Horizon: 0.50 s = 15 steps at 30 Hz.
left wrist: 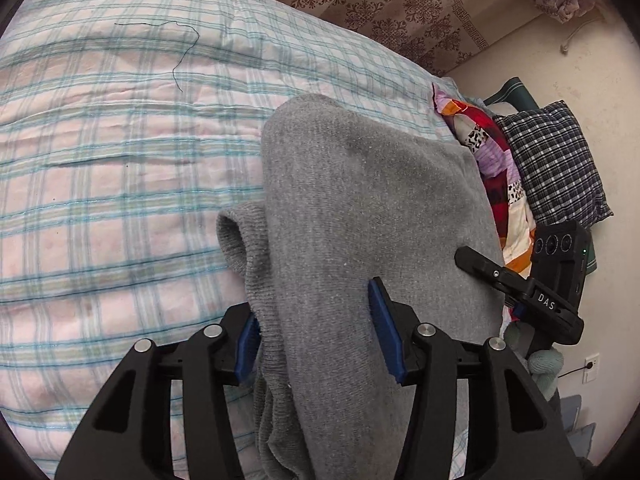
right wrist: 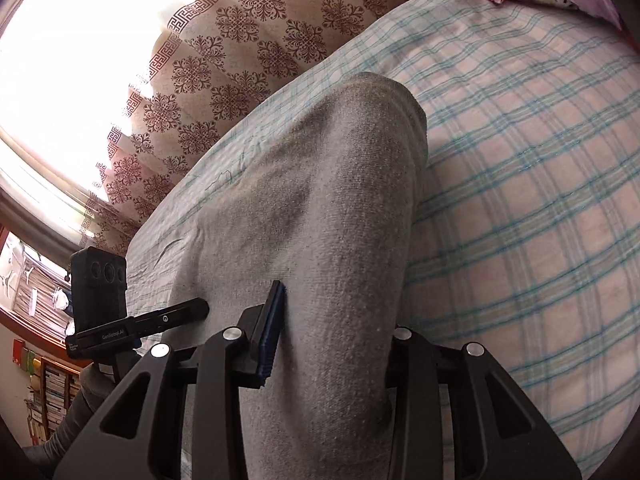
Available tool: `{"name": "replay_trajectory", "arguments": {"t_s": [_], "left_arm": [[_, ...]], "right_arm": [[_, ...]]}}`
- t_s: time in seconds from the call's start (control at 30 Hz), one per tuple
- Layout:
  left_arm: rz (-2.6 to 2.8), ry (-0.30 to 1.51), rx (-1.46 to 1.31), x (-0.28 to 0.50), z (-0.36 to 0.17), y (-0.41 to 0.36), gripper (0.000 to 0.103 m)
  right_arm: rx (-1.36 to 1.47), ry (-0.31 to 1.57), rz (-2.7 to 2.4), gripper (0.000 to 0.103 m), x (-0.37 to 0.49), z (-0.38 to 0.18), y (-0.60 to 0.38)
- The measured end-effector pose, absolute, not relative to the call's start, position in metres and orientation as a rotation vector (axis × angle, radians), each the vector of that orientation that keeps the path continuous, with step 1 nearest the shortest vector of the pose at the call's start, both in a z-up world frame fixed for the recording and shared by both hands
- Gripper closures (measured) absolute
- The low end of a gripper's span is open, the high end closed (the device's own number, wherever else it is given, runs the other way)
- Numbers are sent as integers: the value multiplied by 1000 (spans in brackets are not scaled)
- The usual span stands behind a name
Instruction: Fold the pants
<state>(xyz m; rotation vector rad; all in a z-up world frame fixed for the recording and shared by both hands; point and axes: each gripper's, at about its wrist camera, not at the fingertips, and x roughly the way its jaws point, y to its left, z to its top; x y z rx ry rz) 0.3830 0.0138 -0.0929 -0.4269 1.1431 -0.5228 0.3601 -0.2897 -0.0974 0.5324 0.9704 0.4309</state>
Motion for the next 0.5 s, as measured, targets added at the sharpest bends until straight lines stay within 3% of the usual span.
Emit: {"name": "replay_trajectory", "arguments": {"t_s": [0.1,0.13,0.5], "left_arm": [[-467,1125,-337,379,-89,12,33],[-444,1111,-296,377,-85,11,29],[-285,959,76,312,-39,2,25]], "right_arm": [[483,966,358,46,356,-92,-291],[461,959,336,45,353,-89,-292],[130,824,122,43,266,-38,-273]]}}
